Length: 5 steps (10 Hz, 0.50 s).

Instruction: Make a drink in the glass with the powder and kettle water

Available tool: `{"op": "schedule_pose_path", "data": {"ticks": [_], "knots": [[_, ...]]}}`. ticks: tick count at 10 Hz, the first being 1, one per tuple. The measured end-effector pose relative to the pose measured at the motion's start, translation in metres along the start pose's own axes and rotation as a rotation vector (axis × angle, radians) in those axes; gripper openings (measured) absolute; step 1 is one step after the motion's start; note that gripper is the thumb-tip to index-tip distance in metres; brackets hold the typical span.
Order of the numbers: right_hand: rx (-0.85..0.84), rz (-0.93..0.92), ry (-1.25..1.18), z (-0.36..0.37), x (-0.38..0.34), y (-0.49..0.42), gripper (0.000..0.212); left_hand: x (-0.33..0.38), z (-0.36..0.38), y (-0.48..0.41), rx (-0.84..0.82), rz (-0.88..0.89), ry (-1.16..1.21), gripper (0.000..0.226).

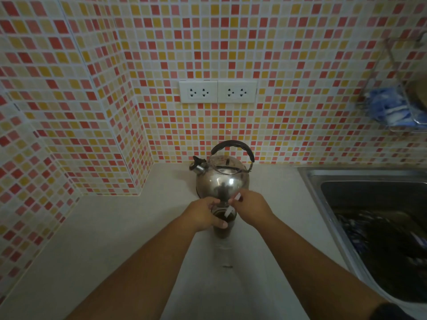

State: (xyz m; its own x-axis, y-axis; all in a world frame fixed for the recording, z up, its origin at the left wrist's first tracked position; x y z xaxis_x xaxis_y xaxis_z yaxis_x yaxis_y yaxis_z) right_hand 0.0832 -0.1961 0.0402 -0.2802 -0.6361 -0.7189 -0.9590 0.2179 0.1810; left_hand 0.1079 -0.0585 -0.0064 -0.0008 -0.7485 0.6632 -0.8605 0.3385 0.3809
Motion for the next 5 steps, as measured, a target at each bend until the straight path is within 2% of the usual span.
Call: {"op": "schedule_pose_path", "data": {"ticks": [4,5], "knots": [[0.006,0.082,-0.169,0.004,0.015,0.001,0.027,0.001,0.0,0.002,-0.003,-0.002,0.0,0.087],[0.106,0.058,-0.213,-0.004,0.017,0.002,0.038,0.005,0.0,0.009,0.018,0.049,-0.034,0.101]]}}
Point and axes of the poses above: each hand's wrist, its own y-axis away from the middle knuckle, its own z-axis out of the palm, x = y × z, the point moved 10 cm from there along -y, towards the middle knuckle, and after that the axes turned 9 degrees about -y, right-handed, at the moved point
